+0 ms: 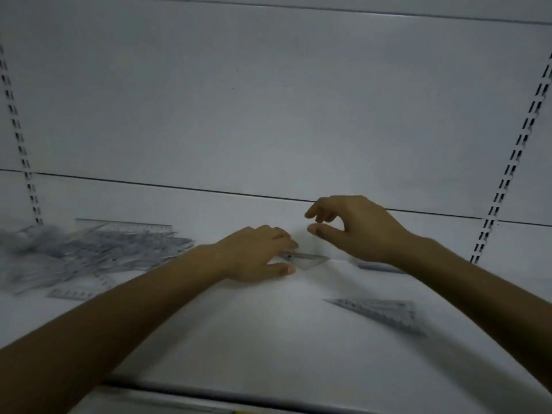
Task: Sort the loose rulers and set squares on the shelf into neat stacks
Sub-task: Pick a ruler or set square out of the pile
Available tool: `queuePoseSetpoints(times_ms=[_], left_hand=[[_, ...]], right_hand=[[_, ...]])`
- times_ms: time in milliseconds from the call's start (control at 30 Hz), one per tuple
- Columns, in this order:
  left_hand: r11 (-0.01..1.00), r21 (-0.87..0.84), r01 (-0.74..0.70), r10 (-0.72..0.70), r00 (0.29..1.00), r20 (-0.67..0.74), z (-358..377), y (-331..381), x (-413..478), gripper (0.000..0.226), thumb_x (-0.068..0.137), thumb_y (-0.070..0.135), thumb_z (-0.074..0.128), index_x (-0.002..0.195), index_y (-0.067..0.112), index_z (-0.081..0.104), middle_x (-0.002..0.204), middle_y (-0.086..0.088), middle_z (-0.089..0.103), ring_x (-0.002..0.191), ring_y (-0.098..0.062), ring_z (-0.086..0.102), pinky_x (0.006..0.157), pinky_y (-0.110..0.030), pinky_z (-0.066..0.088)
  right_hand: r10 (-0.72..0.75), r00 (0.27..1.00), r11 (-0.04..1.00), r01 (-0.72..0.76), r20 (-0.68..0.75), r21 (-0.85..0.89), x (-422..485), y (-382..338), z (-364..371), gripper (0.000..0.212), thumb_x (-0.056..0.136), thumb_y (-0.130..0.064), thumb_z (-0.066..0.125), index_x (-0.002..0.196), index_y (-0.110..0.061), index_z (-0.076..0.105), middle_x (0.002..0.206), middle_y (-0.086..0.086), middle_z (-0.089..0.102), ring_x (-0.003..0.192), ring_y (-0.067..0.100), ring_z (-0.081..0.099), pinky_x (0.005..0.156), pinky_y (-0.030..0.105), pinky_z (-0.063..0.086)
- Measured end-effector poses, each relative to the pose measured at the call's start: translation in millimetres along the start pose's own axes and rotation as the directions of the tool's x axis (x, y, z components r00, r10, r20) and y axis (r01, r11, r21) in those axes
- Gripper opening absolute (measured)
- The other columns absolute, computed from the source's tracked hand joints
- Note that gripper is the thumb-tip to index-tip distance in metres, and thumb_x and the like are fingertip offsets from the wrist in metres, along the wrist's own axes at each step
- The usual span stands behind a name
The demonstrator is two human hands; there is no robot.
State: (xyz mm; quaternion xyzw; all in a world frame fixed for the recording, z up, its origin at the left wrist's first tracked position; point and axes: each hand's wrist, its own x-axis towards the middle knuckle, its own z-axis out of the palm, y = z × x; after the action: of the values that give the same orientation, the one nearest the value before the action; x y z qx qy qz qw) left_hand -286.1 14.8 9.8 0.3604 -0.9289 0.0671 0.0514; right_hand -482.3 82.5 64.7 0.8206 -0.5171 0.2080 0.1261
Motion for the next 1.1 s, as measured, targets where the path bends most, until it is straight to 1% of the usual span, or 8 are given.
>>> queuePoseSetpoints(times_ms=[133, 233, 433, 633, 767, 867, 967, 1100], left_hand=[[0.996, -0.024, 0.088, -0.087, 0.996, 0.011, -34.7, -39.0, -53.5, 0.072, 0.082, 0.071, 0.043, 0.142, 0.034, 0.031, 0.147, 0.011, 0.033, 0.131, -0.01, 0.031, 0.107, -0.032, 0.03], [0.995, 0.045, 0.093, -0.096, 0.992, 0.084, -35.0, -69.3, -115.3, 0.093, 0.066, 0.086, 0.037, 0.145, 0.038, 0.022, 0.154, 0.012, 0.02, 0.138, -0.008, 0.019, 0.113, -0.031, 0.021], [0.987, 0.027, 0.159, -0.161, 0.976, 0.145, 1.4, -114.8, -201.3, 0.088, 0.071, 0.081, 0.02, 0.147, 0.04, 0.01, 0.157, 0.016, 0.002, 0.142, -0.003, 0.003, 0.11, -0.022, 0.002], [0.991, -0.093, 0.093, -0.095, 0.995, -0.019, 19.7, -150.0, -209.7, 0.086, 0.072, 0.082, 0.008, 0.143, 0.039, 0.029, 0.154, 0.015, 0.019, 0.14, -0.005, 0.016, 0.113, -0.028, 0.013], [0.997, 0.012, 0.076, -0.076, 0.997, -0.032, 20.4, -160.4, -192.3, 0.093, 0.067, 0.085, 0.005, 0.146, 0.039, 0.018, 0.157, 0.009, 0.01, 0.144, -0.01, 0.005, 0.116, -0.039, -0.001], [0.988, -0.032, 0.154, -0.152, 0.988, 0.034, 17.1, -168.8, -170.7, 0.097, 0.065, 0.091, 0.012, 0.147, 0.04, 0.008, 0.159, 0.007, 0.001, 0.145, -0.014, -0.002, 0.116, -0.046, -0.007], [0.95, -0.231, 0.208, -0.197, 0.978, 0.071, 14.0, -175.8, -155.6, 0.09, 0.075, 0.082, 0.029, 0.149, 0.032, 0.016, 0.156, 0.004, 0.019, 0.142, -0.017, 0.022, 0.117, -0.042, 0.014], [0.937, -0.306, 0.17, -0.212, 0.971, -0.108, 25.5, -179.2, -153.6, 0.065, 0.086, 0.053, 0.056, 0.143, 0.028, 0.035, 0.14, 0.004, 0.047, 0.127, -0.017, 0.044, 0.104, -0.033, 0.037]], right_hand=[[0.002, 0.997, 0.998, 0.003, 0.075, -0.061, 25.8, -41.2, -1.4, 0.033, 0.092, -0.048, 0.05, 0.118, -0.03, 0.057, 0.105, -0.011, 0.064, 0.093, 0.008, 0.059, 0.074, 0.027, 0.047], [0.035, 0.973, 0.997, -0.019, 0.229, -0.074, 45.6, -66.7, 26.2, 0.04, 0.09, -0.053, 0.049, 0.124, -0.03, 0.053, 0.116, -0.008, 0.062, 0.101, 0.012, 0.057, 0.081, 0.028, 0.045], [0.156, 0.822, 0.987, -0.101, 0.548, -0.129, 79.0, -116.1, 103.7, 0.063, 0.09, -0.063, 0.041, 0.139, -0.023, 0.037, 0.14, 0.006, 0.046, 0.123, 0.026, 0.047, 0.098, 0.036, 0.038], [0.219, 0.841, 0.975, -0.168, 0.494, -0.145, 95.8, -148.3, 110.5, 0.057, 0.087, -0.058, 0.051, 0.133, -0.025, 0.045, 0.132, 0.001, 0.052, 0.116, 0.022, 0.05, 0.091, 0.033, 0.04], [0.285, 0.873, 0.957, -0.28, 0.396, -0.072, 98.8, -158.4, 119.3, 0.06, 0.084, -0.058, 0.057, 0.132, -0.025, 0.046, 0.132, 0.002, 0.051, 0.117, 0.021, 0.051, 0.094, 0.035, 0.043], [0.368, 0.846, 0.926, -0.37, 0.385, -0.073, 98.2, -158.8, 127.5, 0.067, 0.083, -0.061, 0.055, 0.136, -0.023, 0.042, 0.135, 0.004, 0.05, 0.121, 0.023, 0.049, 0.098, 0.035, 0.042], [0.407, 0.852, 0.908, -0.415, 0.33, -0.049, 86.3, -159.6, 137.1, 0.062, 0.083, -0.064, 0.051, 0.131, -0.024, 0.049, 0.13, 0.002, 0.055, 0.117, 0.021, 0.051, 0.096, 0.034, 0.041], [0.422, 0.898, 0.904, -0.428, 0.119, 0.02, 67.7, -165.4, 139.9, 0.041, 0.085, -0.053, 0.057, 0.116, -0.026, 0.06, 0.111, -0.003, 0.062, 0.101, 0.015, 0.055, 0.085, 0.028, 0.044]])
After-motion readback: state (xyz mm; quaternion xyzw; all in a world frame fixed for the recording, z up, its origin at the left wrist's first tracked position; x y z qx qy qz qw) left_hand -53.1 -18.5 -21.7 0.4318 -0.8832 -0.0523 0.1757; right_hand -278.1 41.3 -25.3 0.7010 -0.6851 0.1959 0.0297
